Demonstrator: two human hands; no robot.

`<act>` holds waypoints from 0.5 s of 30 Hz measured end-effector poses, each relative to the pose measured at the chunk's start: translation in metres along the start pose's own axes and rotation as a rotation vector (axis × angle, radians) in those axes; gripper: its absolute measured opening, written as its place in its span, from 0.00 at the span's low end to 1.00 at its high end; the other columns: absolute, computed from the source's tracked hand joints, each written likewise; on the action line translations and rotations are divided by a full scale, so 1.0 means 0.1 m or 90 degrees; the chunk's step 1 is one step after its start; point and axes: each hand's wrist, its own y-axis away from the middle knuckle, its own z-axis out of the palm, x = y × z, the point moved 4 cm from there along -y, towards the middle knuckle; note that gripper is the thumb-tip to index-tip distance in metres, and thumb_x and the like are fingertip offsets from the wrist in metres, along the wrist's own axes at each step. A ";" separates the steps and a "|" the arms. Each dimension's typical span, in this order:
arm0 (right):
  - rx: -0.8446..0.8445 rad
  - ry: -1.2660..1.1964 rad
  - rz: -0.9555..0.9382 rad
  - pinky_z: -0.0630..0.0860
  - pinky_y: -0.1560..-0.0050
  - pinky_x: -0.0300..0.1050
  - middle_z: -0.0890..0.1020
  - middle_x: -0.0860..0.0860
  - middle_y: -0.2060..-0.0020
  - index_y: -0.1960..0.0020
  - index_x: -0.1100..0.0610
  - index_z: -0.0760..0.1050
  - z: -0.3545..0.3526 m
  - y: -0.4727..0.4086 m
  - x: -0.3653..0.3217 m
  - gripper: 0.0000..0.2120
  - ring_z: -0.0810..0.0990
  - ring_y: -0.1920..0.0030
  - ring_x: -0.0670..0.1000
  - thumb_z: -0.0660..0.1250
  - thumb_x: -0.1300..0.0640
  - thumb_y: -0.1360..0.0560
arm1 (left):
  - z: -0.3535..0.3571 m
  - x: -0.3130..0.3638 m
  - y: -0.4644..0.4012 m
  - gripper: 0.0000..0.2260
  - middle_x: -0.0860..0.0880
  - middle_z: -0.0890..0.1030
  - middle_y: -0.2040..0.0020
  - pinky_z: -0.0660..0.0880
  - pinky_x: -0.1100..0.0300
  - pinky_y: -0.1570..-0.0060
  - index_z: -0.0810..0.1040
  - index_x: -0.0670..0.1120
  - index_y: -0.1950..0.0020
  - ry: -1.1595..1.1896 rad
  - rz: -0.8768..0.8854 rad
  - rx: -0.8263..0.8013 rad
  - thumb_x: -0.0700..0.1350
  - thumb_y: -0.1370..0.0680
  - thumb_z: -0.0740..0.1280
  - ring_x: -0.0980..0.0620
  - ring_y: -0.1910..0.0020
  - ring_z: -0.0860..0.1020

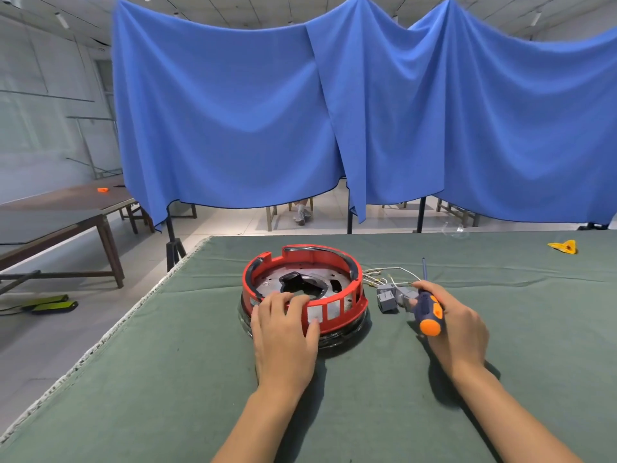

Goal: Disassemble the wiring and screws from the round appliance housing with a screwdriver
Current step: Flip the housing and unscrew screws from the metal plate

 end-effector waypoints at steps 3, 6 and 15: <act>0.018 -0.025 -0.025 0.64 0.72 0.41 0.83 0.53 0.65 0.46 0.45 0.80 -0.03 0.00 0.01 0.13 0.71 0.69 0.56 0.74 0.56 0.29 | -0.03 0.00 -0.04 0.09 0.48 0.78 0.50 0.58 0.44 0.29 0.82 0.48 0.47 -0.011 -0.002 0.051 0.47 0.26 0.71 0.45 0.44 0.74; 0.016 -0.063 -0.011 0.69 0.70 0.47 0.83 0.52 0.65 0.46 0.45 0.79 -0.06 0.03 -0.02 0.12 0.74 0.68 0.59 0.74 0.56 0.28 | -0.04 -0.02 -0.05 0.06 0.49 0.79 0.54 0.54 0.48 0.28 0.82 0.48 0.52 0.027 -0.005 0.064 0.47 0.27 0.72 0.46 0.48 0.75; -0.108 -0.300 0.138 0.77 0.76 0.49 0.83 0.46 0.70 0.50 0.37 0.73 -0.05 0.08 -0.10 0.20 0.80 0.75 0.54 0.64 0.65 0.25 | -0.31 -0.07 -0.14 0.02 0.55 0.80 0.61 0.68 0.43 0.42 0.81 0.49 0.59 0.338 -0.060 0.252 0.47 0.30 0.70 0.52 0.57 0.75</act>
